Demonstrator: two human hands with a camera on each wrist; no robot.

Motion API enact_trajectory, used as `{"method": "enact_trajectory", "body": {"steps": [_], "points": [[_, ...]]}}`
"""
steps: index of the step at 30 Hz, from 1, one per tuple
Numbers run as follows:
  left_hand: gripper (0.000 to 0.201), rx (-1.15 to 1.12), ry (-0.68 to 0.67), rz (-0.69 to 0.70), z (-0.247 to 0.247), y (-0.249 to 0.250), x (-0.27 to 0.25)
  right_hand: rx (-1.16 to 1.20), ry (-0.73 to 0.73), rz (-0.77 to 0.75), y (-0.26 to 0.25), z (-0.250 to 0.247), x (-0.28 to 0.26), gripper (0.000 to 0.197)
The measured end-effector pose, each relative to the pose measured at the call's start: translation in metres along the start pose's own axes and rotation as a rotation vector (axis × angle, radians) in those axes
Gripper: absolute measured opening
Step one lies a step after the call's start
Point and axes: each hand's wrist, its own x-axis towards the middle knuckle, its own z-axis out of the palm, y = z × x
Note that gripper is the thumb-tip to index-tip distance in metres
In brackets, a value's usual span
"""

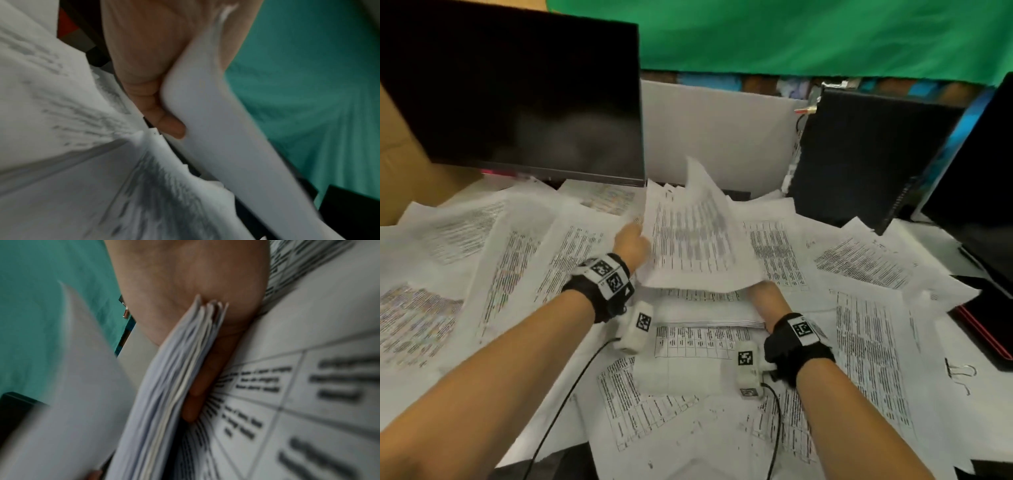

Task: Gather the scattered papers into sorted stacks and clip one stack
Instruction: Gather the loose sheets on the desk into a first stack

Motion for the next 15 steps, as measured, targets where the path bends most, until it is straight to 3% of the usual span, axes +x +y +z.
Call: {"method": "enact_trajectory", "body": {"steps": [4,11,15], "points": [[0.038,0.091,-0.096,-0.075,0.017,-0.022,0.001,0.111,0.034,0.079,-0.007,-0.001,-0.004,0.069],[0.052,0.162,-0.194,-0.028,0.024,-0.030,-0.001,0.053,-0.030,0.054,-0.010,-0.001,-0.003,0.069],[0.055,0.325,-0.091,-0.198,0.044,-0.014,-0.019,0.006,-0.045,0.025,-0.006,0.001,-0.003,0.068]]}}
